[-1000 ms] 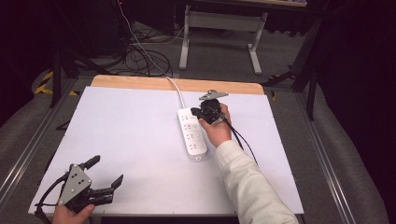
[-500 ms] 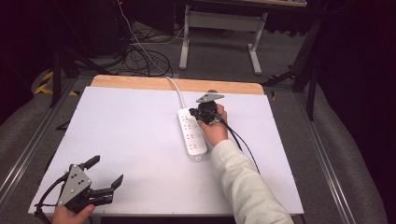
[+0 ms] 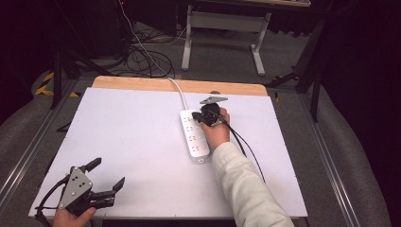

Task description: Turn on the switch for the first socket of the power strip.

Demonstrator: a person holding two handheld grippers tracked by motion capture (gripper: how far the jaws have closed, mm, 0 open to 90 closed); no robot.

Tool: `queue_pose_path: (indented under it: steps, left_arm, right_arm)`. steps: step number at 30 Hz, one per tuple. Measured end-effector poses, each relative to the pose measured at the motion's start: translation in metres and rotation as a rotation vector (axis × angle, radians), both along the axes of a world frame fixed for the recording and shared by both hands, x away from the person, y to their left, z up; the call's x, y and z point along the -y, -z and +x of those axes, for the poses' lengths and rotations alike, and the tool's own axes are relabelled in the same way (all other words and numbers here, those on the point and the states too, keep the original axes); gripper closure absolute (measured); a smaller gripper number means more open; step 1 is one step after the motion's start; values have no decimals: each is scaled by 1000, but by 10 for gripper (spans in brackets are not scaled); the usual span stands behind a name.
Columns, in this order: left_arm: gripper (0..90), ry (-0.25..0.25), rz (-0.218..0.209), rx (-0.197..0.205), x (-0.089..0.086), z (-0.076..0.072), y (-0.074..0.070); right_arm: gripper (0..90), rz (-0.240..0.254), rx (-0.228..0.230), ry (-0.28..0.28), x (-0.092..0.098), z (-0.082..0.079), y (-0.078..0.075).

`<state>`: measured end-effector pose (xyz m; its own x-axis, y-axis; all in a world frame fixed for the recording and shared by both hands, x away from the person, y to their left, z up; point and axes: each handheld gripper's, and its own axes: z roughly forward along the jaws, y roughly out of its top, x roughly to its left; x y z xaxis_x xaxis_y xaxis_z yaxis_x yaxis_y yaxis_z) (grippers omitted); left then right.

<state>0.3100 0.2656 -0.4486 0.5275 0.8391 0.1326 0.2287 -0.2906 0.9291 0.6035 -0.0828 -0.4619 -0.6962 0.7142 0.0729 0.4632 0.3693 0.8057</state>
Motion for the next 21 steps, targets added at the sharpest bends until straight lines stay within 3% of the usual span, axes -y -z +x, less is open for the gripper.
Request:
queue_pose_path:
  steps: [21]
  left_arm:
    - [94,-3,1,0,0,0,0]
  right_arm:
    - [900,-76,51,-8,-4,-2,2]
